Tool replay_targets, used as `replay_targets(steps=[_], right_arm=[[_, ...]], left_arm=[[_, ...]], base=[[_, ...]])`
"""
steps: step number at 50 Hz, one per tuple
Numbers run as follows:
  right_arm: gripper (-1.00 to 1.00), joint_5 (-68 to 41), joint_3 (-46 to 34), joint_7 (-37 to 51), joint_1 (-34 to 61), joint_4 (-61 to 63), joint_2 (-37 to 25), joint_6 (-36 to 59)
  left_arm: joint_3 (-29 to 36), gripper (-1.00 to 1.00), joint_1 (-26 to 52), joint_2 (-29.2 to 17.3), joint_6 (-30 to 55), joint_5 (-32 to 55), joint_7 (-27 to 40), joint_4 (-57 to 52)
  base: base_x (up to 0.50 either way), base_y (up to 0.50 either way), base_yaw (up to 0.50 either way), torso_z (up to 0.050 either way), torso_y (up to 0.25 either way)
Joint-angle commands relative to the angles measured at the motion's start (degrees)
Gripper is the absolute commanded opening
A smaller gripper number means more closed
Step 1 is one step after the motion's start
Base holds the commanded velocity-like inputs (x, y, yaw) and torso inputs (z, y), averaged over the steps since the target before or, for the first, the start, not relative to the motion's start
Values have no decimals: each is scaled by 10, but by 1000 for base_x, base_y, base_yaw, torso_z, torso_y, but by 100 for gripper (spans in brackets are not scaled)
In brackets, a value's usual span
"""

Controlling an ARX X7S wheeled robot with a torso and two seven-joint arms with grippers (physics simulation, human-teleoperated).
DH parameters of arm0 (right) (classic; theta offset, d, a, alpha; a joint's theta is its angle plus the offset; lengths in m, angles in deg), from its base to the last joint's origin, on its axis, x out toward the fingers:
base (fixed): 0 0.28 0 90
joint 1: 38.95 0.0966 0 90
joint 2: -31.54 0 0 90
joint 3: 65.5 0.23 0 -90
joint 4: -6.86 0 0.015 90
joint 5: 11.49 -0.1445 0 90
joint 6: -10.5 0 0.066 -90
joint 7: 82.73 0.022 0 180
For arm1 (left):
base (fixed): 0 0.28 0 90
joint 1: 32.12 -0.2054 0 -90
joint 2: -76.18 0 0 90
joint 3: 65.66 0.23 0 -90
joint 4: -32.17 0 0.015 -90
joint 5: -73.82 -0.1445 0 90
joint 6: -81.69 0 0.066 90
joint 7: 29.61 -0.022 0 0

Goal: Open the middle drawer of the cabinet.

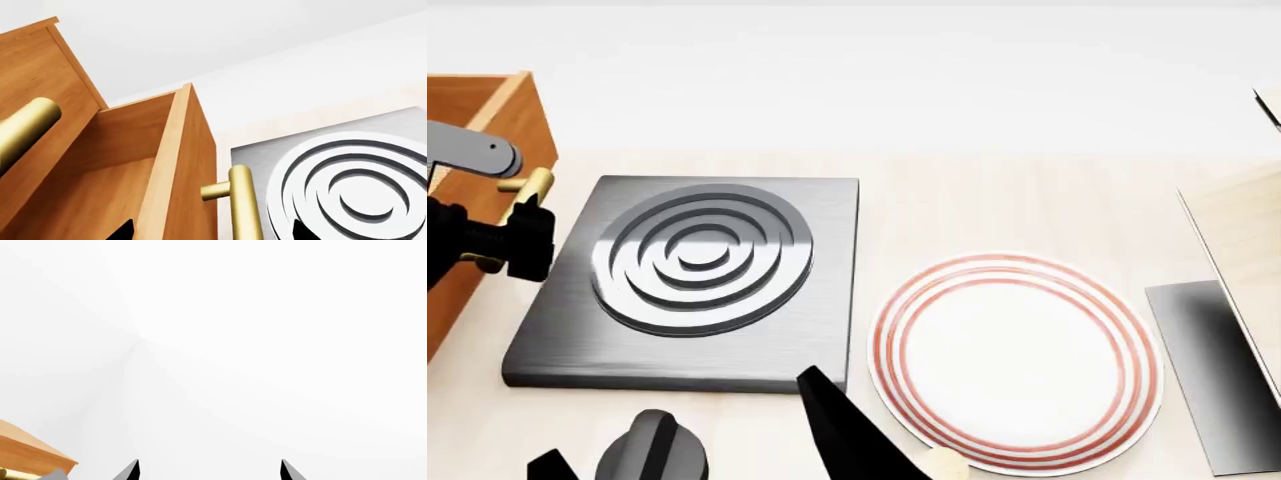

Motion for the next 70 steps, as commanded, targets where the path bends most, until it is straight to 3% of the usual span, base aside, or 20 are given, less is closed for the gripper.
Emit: replay_targets(steps=[1, 28, 70], right_arm=[[100, 9, 17, -12, -1, 0, 12, -5], [100, 1, 25, -16, -1, 0, 12, -9], [100, 6, 29, -20, -11, 0, 12, -22]], left_arm=[[-11, 100, -26, 15, 26, 25, -29, -48], [-17, 100, -52, 29, 86, 43, 13, -150], [-20, 100, -61, 74, 108, 61, 49, -172]], base=[[0, 0, 0, 0, 0], [0, 0, 0, 0, 0], [0, 0, 0, 0, 0]])
